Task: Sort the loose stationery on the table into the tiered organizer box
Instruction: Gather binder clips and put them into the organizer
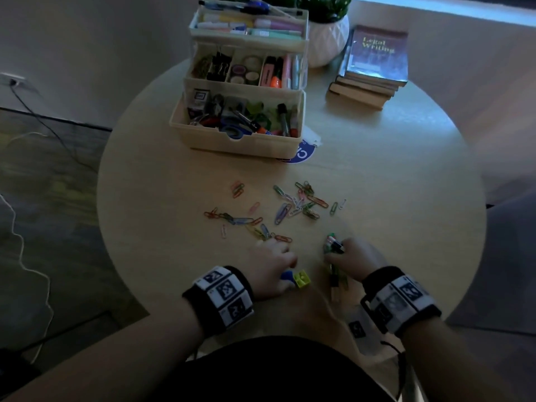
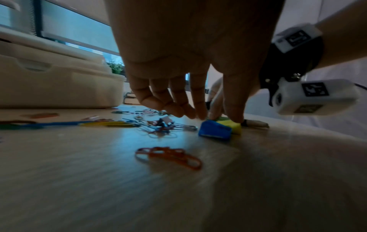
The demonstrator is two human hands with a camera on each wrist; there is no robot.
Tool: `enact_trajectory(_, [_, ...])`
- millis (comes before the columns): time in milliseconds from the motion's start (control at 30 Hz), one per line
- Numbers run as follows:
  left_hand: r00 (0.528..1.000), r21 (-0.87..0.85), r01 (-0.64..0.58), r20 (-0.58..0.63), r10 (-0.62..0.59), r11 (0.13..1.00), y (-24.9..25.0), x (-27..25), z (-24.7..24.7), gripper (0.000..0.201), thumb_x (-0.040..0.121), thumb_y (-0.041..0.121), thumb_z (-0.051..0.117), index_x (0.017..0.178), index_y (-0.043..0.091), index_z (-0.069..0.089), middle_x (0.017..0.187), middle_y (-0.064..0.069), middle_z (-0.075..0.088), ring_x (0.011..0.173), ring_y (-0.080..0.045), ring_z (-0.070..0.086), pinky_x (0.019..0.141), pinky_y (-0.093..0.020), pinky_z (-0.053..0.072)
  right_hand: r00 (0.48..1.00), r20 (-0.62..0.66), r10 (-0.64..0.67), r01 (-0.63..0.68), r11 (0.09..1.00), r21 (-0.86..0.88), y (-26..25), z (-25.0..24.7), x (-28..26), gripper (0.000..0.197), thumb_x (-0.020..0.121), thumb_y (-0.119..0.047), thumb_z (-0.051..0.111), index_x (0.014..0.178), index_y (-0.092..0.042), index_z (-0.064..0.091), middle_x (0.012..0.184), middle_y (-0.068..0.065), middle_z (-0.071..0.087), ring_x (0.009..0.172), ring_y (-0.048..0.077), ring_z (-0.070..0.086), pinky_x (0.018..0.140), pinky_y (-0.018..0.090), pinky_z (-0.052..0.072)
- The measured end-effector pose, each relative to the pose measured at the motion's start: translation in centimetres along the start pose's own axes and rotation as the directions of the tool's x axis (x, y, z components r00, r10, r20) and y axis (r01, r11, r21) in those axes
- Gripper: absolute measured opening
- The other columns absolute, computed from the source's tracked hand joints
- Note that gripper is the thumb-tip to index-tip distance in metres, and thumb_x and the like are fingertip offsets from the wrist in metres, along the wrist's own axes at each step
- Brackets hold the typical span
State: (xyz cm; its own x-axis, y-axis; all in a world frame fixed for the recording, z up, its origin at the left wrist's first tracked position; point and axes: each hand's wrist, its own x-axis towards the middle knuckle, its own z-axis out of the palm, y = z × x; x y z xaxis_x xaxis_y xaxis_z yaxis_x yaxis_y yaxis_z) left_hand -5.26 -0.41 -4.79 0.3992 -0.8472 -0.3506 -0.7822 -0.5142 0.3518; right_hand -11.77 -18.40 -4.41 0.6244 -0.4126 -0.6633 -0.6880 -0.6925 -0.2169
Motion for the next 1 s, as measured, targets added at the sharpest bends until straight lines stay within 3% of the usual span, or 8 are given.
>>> enact_trajectory(100, [1.0, 0.048, 0.013, -0.016, -0.012, 0.999, 0.9, 1.1, 0.7, 0.041, 0.087, 0.044, 0.055, 0.118, 0.017, 0.053, 0.118, -0.005, 0.053, 0.112, -0.024, 0.047, 0.092, -0.035, 0.038, 1.0, 0.009, 0.004, -0.004, 0.999, 0.034, -0.4, -0.6, 0.7, 0.026, 0.087, -0.037, 0.055, 0.076, -0.014, 0.055, 0.066, 0.0, 0.05, 0.06, 0.013, 0.047, 0.051, 0.025, 0.035])
enact_trajectory(233, [0.989, -0.23, 0.146, 0.012, -0.147, 0.962, 1.6, 2.5, -0.7, 0.047, 0.09, 0.046, 0.051, 0.123, 0.013, 0.052, 0.117, -0.006, 0.059, 0.108, -0.022, 0.055, 0.089, -0.034, 0.049, 0.998, 0.016, -0.065, 0.057, 0.951, 0.303, -1.2, -1.5, 1.0, 0.026, 0.087, -0.027, 0.055, 0.066, -0.015, 0.05, 0.059, 0.001, 0.044, 0.049, 0.014, 0.039, 0.048, 0.025, 0.032])
enact_trajectory(333, [0.977, -0.504, 0.211, 0.084, -0.196, 0.837, 1.4, 3.2, -2.2, 0.044, 0.091, 0.046, 0.051, 0.114, 0.009, 0.057, 0.106, -0.009, 0.067, 0.093, -0.021, 0.063, 0.08, -0.033, 0.051, 0.988, -0.044, -0.145, 0.144, 0.805, 0.576, -2.6, -2.5, 1.0, 0.026, 0.087, -0.012, 0.056, 0.061, -0.011, 0.049, 0.051, 0.002, 0.038, 0.042, 0.015, 0.032, 0.043, 0.026, 0.03])
enact_trajectory(433, [0.969, -0.792, 0.2, 0.074, -0.235, 0.576, 0.0, 3.4, -3.0, 0.015, 0.095, 0.02, 0.049, 0.087, 0.009, 0.056, 0.08, -0.01, 0.064, 0.063, -0.012, 0.06, 0.068, -0.031, 0.052, 0.969, -0.085, -0.231, 0.229, 0.716, 0.66, -4.7, -3.6, 1.2, 0.025, 0.089, -0.01, 0.056, 0.064, -0.012, 0.051, 0.051, 0.001, 0.037, 0.042, 0.012, 0.033, 0.042, 0.026, 0.031])
enact_trajectory(533, [0.912, -0.839, 0.209, -0.019, -0.41, 0.502, -3.6, 3.4, -4.0, 0.022, 0.095, 0.016, 0.048, 0.073, 0.018, 0.049, 0.069, -0.001, 0.051, 0.065, -0.018, 0.051, 0.064, -0.031, 0.042, 0.964, -0.143, -0.222, 0.261, 0.722, 0.641, -6.8, -5.2, 2.2, 0.024, 0.092, -0.02, 0.053, 0.069, -0.014, 0.051, 0.053, -0.001, 0.039, 0.043, 0.012, 0.036, 0.041, 0.025, 0.033])
enact_trajectory(667, [0.79, -0.864, 0.187, -0.151, -0.594, 0.468, -9.5, 2.7, -7.4, 0.027, 0.087, 0.042, 0.041, 0.07, 0.024, 0.051, 0.071, 0.003, 0.053, 0.077, -0.024, 0.052, 0.074, -0.038, 0.041, 0.973, -0.142, -0.18, 0.224, 0.617, 0.754, -9.8, -8.3, 3.9, 0.025, 0.095, -0.016, 0.038, 0.071, -0.012, 0.042, 0.053, 0.003, 0.03, 0.036, 0.009, 0.029, 0.038, 0.02, 0.023])
enact_trajectory(800, [0.77, -0.704, 0.228, -0.293, -0.567, 0.673, -15.0, 3.1, -12.1, 0.045, 0.094, 0.039, 0.039, 0.12, 0.008, 0.058, 0.119, -0.007, 0.056, 0.116, -0.024, 0.052, 0.1, -0.037, 0.039, 0.934, -0.264, -0.24, 0.355, 0.7, 0.619, -13.3, -11.1, 5.6, 0.024, 0.095, -0.011, 0.036, 0.073, -0.015, 0.044, 0.065, 0.003, 0.041, 0.056, 0.015, 0.036, 0.047, 0.022, 0.03])
enact_trajectory(1000, [0.853, -0.217, 0.371, -0.305, -0.424, 0.903, -20.3, 7.0, -17.7, 0.035, 0.097, 0.024, 0.041, 0.13, 0.017, 0.052, 0.125, -0.015, 0.052, 0.117, -0.031, 0.047, 0.095, -0.038, 0.04, 0.851, -0.385, -0.357, 0.404, 0.914, 0.046, -17.7, -12.4, 9.7, 0.026, 0.091, -0.023, 0.053, 0.112, -0.012, 0.065, 0.112, 0.008, 0.063, 0.099, 0.022, 0.058, 0.087, 0.031, 0.049])
